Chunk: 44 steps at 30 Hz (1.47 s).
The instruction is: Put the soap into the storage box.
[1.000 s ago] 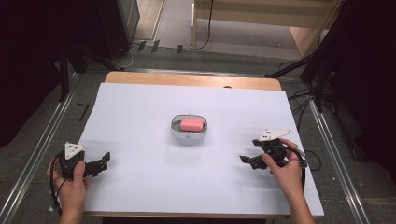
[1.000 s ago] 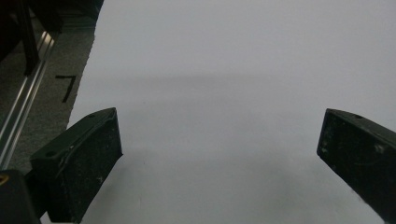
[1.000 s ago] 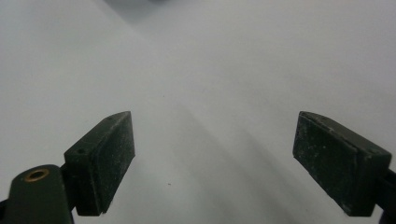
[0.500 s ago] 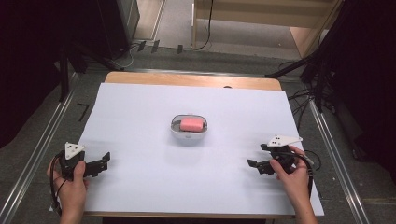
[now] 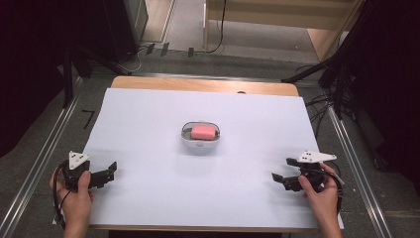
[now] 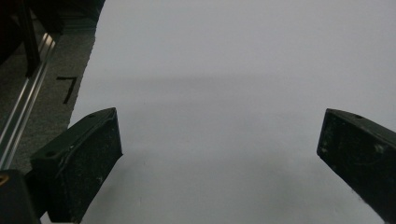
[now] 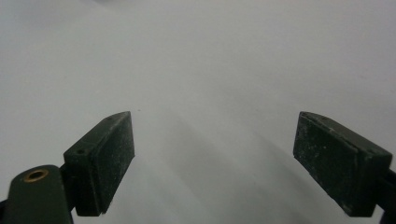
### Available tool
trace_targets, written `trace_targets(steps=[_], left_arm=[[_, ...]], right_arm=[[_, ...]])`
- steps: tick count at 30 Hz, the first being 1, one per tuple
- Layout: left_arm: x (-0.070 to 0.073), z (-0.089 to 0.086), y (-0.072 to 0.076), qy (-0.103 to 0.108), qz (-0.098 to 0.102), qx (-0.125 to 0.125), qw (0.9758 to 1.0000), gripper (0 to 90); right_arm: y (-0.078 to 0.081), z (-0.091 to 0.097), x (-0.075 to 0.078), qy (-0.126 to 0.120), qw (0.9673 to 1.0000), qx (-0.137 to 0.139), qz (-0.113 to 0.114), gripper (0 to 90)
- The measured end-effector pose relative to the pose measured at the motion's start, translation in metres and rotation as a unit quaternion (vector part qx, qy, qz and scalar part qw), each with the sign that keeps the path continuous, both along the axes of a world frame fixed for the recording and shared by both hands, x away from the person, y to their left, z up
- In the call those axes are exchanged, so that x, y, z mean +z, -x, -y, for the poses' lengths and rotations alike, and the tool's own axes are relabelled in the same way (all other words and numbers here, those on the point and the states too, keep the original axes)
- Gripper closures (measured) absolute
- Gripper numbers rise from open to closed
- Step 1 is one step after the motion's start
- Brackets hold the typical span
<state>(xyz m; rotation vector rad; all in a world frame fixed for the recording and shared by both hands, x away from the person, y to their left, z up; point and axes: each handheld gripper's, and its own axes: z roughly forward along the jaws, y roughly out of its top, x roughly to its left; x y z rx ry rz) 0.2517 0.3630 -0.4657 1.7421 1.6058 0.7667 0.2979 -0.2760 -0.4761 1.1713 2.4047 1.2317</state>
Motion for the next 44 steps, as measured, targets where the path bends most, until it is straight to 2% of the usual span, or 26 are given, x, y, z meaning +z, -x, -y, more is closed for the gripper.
trace_targets(steps=[21, 28, 32, 44], left_arm=[[0.000, -0.001, 0.000, 0.002, 0.002, 0.000, 1.0000, 0.1], [0.000, -0.001, 0.001, 0.004, 0.003, -0.001, 1.0000, 0.1], [0.000, -0.001, 0.001, 0.004, 0.004, 0.000, 1.0000, 0.1], [0.000, -0.001, 0.000, 0.004, 0.001, -0.001, 1.0000, 0.1]], right_arm=[[0.034, 0.051, -0.012, -0.011, 0.9983, -0.056, 0.011, 13.5], [0.045, 0.065, -0.013, -0.027, 0.9963, -0.079, 0.022, 13.5], [0.044, 0.064, -0.014, -0.029, 0.9972, -0.065, 0.021, 13.5], [0.045, 0.066, -0.015, -0.039, 0.9970, -0.062, 0.023, 13.6]])
